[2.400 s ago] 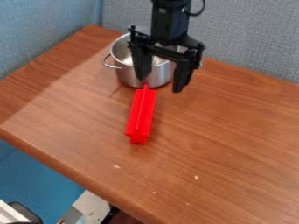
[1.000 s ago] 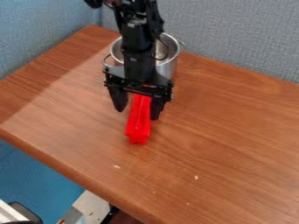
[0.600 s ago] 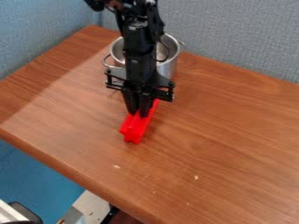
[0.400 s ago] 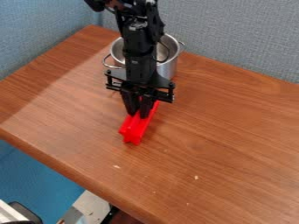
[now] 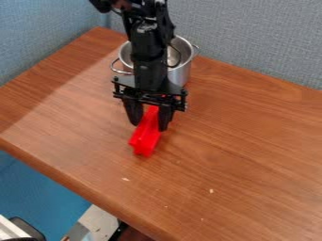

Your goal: Put the red object in the metal pot

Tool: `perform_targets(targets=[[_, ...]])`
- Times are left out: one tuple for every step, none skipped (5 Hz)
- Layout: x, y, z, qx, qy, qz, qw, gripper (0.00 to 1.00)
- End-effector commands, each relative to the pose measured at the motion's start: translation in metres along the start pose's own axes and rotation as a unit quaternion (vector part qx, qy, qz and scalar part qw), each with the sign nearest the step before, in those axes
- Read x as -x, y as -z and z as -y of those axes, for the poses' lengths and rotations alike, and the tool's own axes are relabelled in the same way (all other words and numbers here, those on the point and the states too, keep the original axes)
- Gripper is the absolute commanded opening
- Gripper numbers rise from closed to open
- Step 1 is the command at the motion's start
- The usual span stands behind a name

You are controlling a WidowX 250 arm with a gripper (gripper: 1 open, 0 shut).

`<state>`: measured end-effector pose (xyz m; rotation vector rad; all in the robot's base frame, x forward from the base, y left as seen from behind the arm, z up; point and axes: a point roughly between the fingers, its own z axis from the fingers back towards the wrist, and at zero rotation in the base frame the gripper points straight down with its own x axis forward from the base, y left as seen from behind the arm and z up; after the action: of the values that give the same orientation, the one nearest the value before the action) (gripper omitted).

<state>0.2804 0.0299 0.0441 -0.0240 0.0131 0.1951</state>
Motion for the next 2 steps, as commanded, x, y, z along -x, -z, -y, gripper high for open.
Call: perform_targets(targets=[[-0.005, -0.0058, -0.0044, 0.004, -0.012, 0.012, 0.9998, 0.0], [-0.003, -0.0077, -0.0029, 0.01, -0.01, 0.008, 0.9999, 1.0]])
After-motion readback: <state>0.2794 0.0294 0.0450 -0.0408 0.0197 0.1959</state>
